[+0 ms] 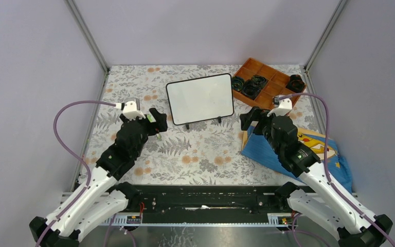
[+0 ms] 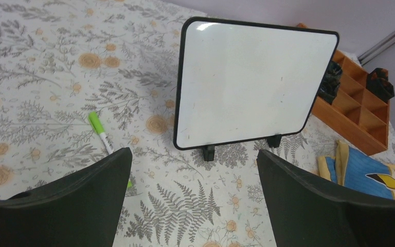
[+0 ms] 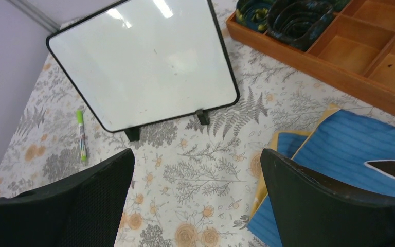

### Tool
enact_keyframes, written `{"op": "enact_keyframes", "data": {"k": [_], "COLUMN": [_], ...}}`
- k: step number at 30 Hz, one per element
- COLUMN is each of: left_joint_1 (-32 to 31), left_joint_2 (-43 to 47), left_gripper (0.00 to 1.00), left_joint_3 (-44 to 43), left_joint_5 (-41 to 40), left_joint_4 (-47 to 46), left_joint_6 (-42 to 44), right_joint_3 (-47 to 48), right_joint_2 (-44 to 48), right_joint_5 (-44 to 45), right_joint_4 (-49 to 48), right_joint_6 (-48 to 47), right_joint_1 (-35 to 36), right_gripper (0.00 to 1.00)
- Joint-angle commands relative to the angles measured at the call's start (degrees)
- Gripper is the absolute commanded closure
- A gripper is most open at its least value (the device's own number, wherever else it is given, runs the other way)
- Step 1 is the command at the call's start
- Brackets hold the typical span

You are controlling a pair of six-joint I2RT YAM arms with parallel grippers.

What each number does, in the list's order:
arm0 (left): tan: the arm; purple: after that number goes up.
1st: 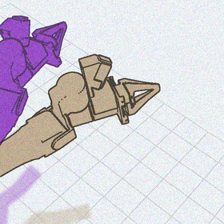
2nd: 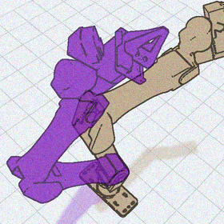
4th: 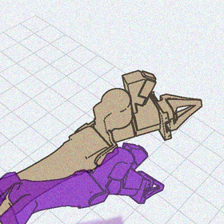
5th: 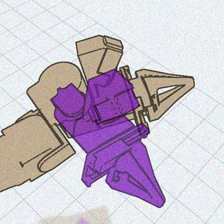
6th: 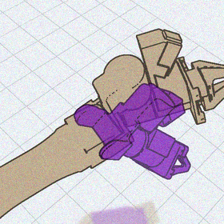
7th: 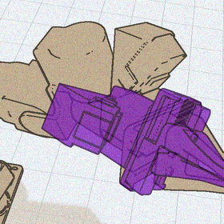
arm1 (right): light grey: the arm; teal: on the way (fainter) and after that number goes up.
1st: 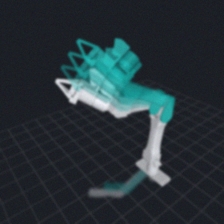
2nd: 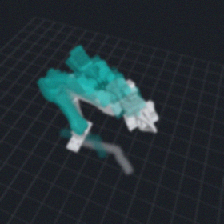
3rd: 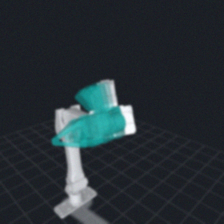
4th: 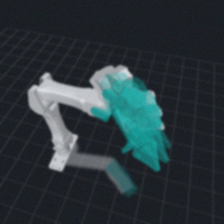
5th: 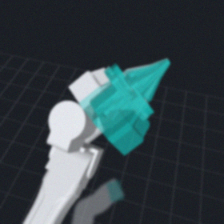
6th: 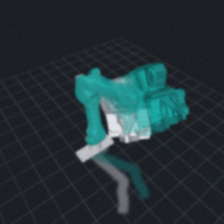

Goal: Write a sentence on the whiteboard
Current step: Open the whiteboard marker at the center of the board.

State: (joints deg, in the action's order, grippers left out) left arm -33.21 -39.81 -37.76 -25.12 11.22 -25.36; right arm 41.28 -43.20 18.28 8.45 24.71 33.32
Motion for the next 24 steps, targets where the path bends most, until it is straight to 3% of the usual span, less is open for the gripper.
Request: {"op": "enact_keyframes", "data": {"k": [1, 6, 16, 24], "left_joint_1": [0.66, 3.09, 13.33, 19.62], "left_joint_2": [-7.91, -19.18, -34.65, -46.59], "left_gripper": [0.01, 0.01, 0.01, 0.07], "left_joint_3": [-8.80, -16.67, -21.44, -23.43], "left_joint_5": [-5.29, -3.28, 4.15, 7.61], "left_joint_4": [5.64, 15.29, 20.14, 22.17], "left_joint_6": [-3.35, -8.15, -17.98, -15.65], "right_joint_3": [1.88, 0.01, -2.88, -3.94], "right_joint_2": [-3.11, -3.66, 0.80, 2.97], "right_joint_5": [-5.37, -2.65, -0.86, -0.49], "right_joint_4": [0.93, 3.51, 7.26, 8.66], "right_joint_6": [1.55, 3.03, 3.20, 3.14], "right_joint_1": [0.18, 0.20, 0.17, 0.25], "right_gripper": [0.00, 0.00, 0.01, 0.01]}}
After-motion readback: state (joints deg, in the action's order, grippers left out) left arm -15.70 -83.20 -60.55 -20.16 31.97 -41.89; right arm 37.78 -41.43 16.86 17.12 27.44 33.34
